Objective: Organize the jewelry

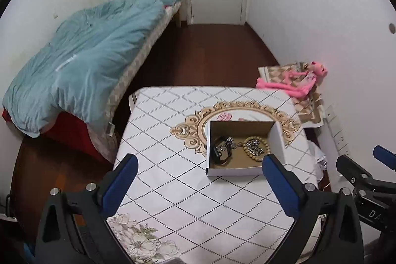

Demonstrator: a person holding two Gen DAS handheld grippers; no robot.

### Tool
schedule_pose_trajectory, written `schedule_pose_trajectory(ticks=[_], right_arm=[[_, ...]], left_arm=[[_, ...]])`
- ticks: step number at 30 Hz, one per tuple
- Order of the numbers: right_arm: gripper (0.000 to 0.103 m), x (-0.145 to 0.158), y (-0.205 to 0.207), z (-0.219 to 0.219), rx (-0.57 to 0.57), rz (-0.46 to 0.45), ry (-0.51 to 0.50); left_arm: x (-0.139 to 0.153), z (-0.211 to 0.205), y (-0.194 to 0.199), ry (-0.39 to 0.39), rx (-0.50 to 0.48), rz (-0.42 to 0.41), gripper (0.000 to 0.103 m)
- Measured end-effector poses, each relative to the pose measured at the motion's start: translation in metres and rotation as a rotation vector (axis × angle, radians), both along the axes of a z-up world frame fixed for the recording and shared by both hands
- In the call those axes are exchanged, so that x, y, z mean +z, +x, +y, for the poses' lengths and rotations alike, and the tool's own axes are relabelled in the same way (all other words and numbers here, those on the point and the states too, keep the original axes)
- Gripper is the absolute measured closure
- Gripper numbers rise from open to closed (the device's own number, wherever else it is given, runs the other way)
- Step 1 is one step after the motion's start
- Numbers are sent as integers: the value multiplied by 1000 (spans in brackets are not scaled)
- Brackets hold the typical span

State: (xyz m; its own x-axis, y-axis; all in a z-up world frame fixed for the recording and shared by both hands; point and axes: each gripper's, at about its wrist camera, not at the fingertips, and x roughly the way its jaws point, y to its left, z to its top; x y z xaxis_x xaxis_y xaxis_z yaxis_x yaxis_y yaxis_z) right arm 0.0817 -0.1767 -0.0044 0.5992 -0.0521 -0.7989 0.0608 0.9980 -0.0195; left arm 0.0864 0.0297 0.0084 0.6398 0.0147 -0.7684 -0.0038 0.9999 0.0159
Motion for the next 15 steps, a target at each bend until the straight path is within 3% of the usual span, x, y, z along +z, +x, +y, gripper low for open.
schedule_pose_trajectory(ticks=[9, 15], right_arm=[[2, 70, -56, 5, -3, -133, -17], [1, 94, -81, 9, 9, -167, -28]], left_arm=[[52, 1, -44, -1, 3, -58, 1], [67, 1, -63, -14, 3, -70, 1]])
